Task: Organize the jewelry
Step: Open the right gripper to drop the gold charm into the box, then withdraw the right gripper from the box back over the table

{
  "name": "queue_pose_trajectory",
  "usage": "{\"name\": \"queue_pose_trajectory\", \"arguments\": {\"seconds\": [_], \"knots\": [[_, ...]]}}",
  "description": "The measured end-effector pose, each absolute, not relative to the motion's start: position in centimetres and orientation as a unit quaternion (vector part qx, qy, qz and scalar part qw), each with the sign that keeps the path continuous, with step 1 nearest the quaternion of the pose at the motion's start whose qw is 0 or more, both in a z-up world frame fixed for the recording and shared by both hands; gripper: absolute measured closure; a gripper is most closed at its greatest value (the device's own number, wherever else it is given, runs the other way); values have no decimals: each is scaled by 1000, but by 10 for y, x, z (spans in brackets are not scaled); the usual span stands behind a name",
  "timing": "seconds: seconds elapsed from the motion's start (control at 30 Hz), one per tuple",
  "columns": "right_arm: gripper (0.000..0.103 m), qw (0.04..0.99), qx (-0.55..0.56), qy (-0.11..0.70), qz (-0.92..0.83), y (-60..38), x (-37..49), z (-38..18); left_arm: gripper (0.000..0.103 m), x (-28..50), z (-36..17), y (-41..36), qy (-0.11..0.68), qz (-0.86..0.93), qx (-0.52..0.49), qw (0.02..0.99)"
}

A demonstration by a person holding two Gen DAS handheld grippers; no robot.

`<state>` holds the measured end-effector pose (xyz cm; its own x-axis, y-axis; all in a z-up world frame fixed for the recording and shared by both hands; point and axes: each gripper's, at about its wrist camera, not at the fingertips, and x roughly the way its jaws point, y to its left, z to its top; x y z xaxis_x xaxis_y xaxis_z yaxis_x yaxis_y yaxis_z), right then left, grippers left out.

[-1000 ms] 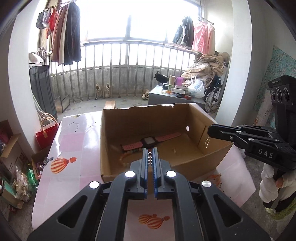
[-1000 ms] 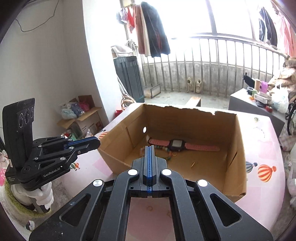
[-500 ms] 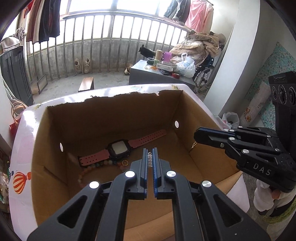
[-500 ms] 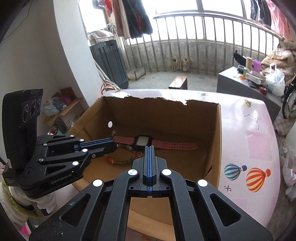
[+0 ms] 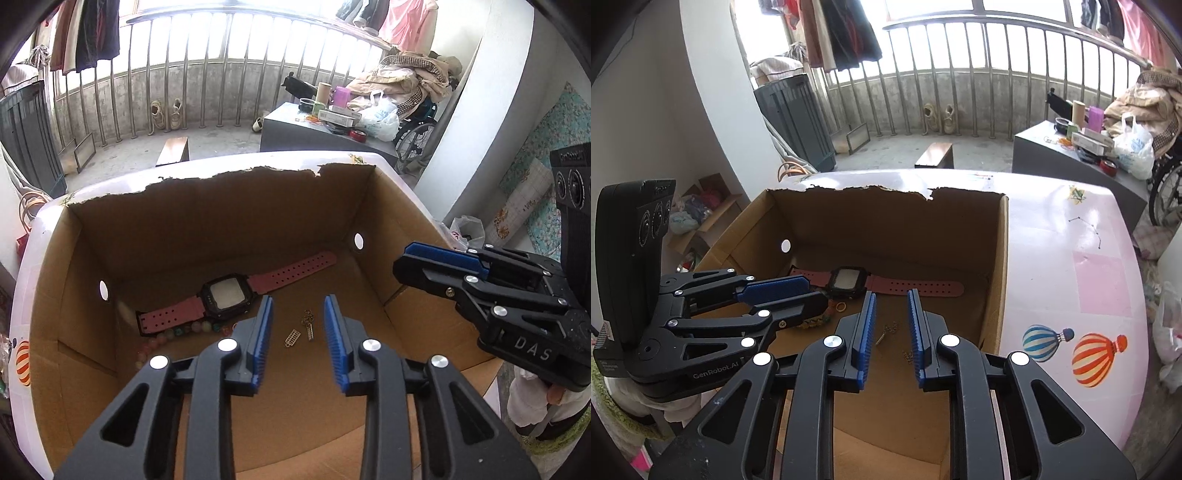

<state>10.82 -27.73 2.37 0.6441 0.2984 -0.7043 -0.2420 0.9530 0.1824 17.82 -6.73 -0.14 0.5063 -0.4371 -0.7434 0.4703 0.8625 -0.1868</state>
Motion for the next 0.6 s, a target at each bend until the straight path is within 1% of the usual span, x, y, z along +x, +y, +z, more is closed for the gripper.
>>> {"name": "queue_pose_trajectory", "arguments": {"seconds": [0.13,0.23,0.3,0.6], "knots": [[75,914,41,378,144,-281,99,34,71,171,6,-61,411,-257,16,874],[74,919,41,365,139,-281,90,43,70,163,15,-50,396,-254,9,882],[70,924,44,356,137,-282,82,50,70,153,24,-42,381,-253,9,889],[59,936,55,321,135,-279,33,71,62,93,56,12,321,-231,14,918]]}}
